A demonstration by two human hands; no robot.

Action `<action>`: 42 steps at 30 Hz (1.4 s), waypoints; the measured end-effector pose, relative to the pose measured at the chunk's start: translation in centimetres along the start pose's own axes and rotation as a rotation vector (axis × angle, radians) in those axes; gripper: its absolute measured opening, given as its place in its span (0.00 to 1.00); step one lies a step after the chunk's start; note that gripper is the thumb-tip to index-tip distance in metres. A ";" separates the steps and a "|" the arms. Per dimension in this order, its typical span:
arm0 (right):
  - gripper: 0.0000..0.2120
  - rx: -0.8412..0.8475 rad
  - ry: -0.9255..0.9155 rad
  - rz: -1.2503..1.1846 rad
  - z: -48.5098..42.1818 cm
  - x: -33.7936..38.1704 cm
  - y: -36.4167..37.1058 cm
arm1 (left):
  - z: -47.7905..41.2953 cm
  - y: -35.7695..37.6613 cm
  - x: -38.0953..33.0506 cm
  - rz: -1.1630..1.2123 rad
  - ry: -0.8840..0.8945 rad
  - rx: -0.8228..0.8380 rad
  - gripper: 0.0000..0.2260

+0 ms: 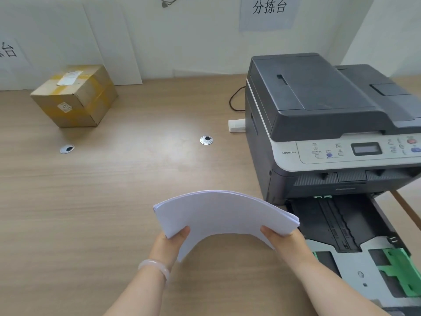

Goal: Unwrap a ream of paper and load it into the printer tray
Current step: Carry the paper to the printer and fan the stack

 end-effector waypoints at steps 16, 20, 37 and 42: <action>0.11 0.278 -0.047 -0.047 3.0 11.7 -4.1 | 1.1 -4.2 -10.1 0.177 -0.002 0.293 0.23; 0.12 0.341 0.037 -0.243 3.7 13.4 -5.0 | 1.6 -5.0 -13.4 0.216 0.044 0.371 0.20; 0.09 0.253 -0.296 0.222 5.8 19.7 -6.4 | 0.8 -5.0 -17.7 -0.365 0.253 0.024 0.54; 0.06 0.285 -0.347 0.557 6.6 20.4 -5.2 | 2.6 -0.2 -21.0 -0.594 0.468 0.423 0.37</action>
Point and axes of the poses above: each hand's wrist, its own z-axis away from the middle knuckle, its own y-axis out of the palm, x = y × z, the point moved 5 cm from there along -z, towards the middle knuckle, and after that the axes turned 7 degrees about y, right-handed, at the moved point
